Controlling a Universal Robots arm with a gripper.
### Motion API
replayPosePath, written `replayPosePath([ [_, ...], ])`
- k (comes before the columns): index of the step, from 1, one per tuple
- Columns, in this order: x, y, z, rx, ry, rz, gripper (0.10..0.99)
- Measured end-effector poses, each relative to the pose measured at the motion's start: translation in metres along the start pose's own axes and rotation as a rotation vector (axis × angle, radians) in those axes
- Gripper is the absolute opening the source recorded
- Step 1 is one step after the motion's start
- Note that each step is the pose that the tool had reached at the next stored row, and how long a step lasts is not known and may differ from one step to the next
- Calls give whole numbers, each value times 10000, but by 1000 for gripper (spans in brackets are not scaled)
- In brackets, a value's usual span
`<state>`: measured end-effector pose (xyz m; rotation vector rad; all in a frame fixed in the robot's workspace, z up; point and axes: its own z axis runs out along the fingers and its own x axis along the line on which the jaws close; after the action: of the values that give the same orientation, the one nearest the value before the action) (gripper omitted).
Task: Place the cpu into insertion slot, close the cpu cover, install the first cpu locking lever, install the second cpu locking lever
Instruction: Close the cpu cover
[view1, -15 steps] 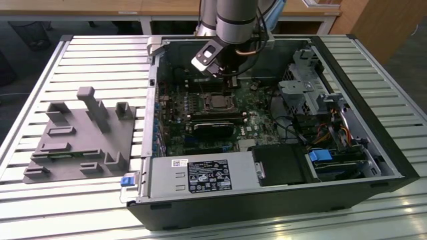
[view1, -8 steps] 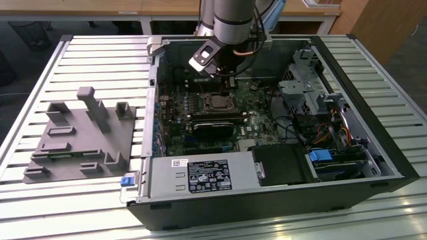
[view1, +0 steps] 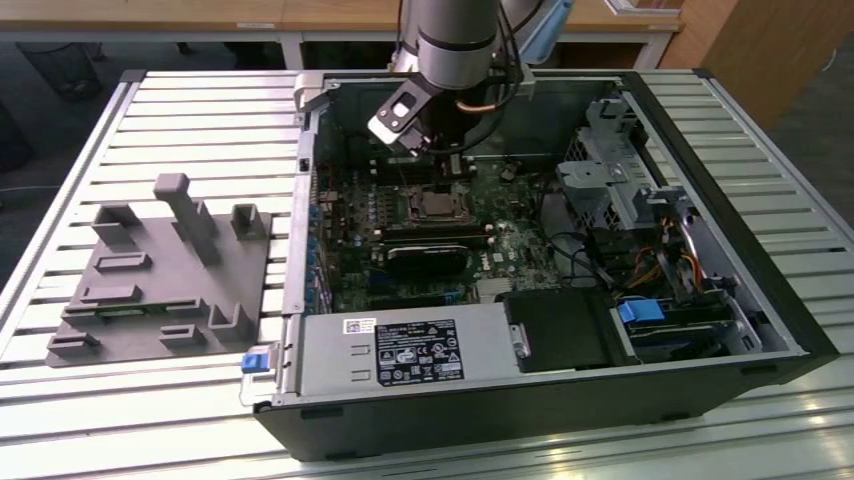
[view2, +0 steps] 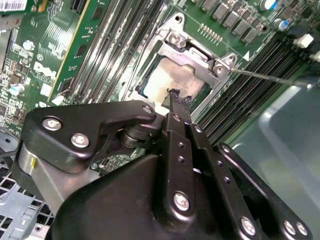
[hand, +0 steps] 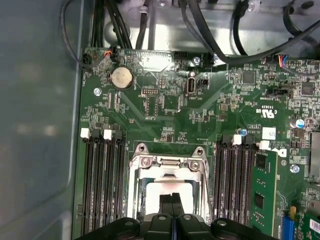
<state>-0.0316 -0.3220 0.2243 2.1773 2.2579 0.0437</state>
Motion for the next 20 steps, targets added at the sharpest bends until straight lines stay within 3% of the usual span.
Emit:
replayPosePath([
  [11, 3, -98, 12, 0, 1, 0, 106],
  [17, -13, -132, 78, 5, 2, -17, 106],
  [20, -13, -192, 105, 6, 1, -30, 106],
])
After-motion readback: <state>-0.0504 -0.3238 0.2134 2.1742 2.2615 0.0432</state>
